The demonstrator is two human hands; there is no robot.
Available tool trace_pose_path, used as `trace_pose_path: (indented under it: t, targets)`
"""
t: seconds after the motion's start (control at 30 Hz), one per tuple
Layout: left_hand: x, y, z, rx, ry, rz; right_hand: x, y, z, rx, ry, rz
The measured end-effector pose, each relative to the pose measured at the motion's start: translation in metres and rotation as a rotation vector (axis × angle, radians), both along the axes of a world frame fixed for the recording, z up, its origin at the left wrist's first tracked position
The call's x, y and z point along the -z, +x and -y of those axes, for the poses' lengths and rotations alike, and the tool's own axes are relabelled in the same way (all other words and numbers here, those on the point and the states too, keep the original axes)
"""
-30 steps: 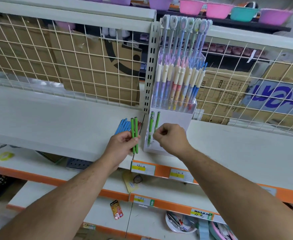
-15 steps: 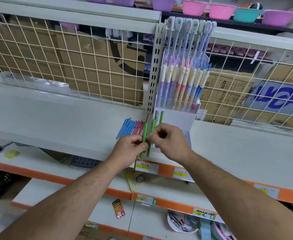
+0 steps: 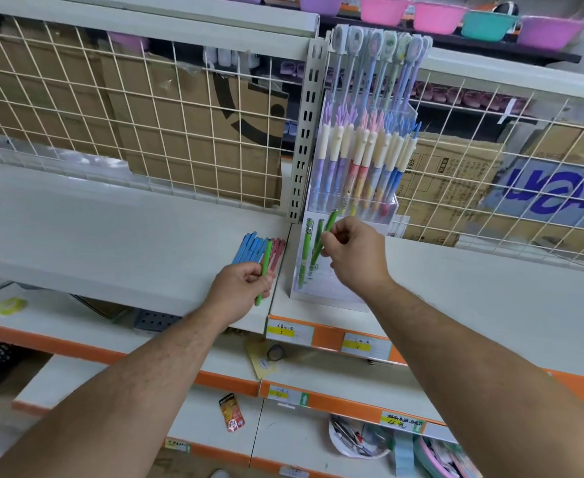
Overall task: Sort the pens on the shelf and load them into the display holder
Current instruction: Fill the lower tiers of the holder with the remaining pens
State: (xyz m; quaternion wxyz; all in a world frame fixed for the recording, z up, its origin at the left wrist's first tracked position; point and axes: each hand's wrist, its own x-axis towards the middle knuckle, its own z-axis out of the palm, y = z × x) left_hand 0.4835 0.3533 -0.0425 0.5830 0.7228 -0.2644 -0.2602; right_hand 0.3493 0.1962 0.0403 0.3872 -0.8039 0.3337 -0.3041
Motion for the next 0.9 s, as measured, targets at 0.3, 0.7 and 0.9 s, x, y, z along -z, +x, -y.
trace_pose_path:
  t: [0.3,0.7,0.9]
  targets:
    - [0.003,0.005,-0.001,0.01,0.005,-0.024,0.014,0.003,0.002,-0.035,-0.096,-0.21]
    - [0.002,0.004,-0.001,0.012,0.014,-0.026,0.018,0.004,0.003,-0.048,-0.09,-0.241]
    - [-0.005,-0.001,-0.006,0.01,-0.024,-0.013,0.022,-0.007,-0.003,0.007,-0.046,-0.214]
